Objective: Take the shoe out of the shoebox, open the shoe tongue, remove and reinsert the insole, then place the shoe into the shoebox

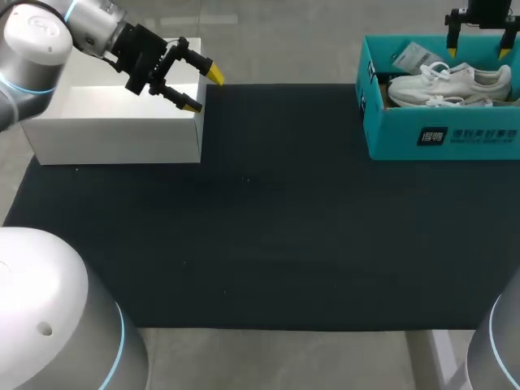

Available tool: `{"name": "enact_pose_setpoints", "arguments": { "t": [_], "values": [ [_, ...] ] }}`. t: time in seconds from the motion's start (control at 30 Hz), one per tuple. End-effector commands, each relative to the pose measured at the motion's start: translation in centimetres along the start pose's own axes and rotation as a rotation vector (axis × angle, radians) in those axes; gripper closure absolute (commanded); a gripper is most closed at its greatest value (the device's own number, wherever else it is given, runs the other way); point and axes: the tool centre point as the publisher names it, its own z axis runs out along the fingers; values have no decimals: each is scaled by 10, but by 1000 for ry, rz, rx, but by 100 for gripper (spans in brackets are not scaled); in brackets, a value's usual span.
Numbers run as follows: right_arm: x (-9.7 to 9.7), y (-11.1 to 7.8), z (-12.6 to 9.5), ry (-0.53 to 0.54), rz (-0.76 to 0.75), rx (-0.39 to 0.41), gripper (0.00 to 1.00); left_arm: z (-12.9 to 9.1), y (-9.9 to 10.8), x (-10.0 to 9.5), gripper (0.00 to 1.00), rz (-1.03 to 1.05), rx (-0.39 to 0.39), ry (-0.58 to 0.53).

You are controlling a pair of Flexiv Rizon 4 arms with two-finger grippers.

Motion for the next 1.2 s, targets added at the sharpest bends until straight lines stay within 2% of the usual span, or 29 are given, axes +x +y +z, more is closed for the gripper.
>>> {"name": "enact_pose_setpoints", "arguments": {
  "t": [0.03, 0.13, 0.6, 0.83, 1.07, 1.17, 1.2],
  "values": [
    [4, -7, -9, 26, -58, -26, 0, 0, -1, 0, 0, 1, -3, 3],
    [9, -18, -15, 19, -119, -20, 0, 0, -1, 0, 0, 1, -3, 3],
    [20, -84, -35, 26, -213, 89, 0, 0, -1, 0, 0, 1, -3, 3],
    [27, -103, -38, 46, -219, 113, 0, 0, -1, 0, 0, 1, -3, 3],
    [35, -119, -43, 72, -242, 140, 0, -6, 20, -17, 0, -463, -215, 75],
    [37, -127, -39, 79, -242, 158, 0, -5, 19, -20, 0, -615, -301, 47],
    [37, -129, -38, 79, -242, 158, 0, -6, 17, -23, 0, -578, -337, 19]
  ]
}}
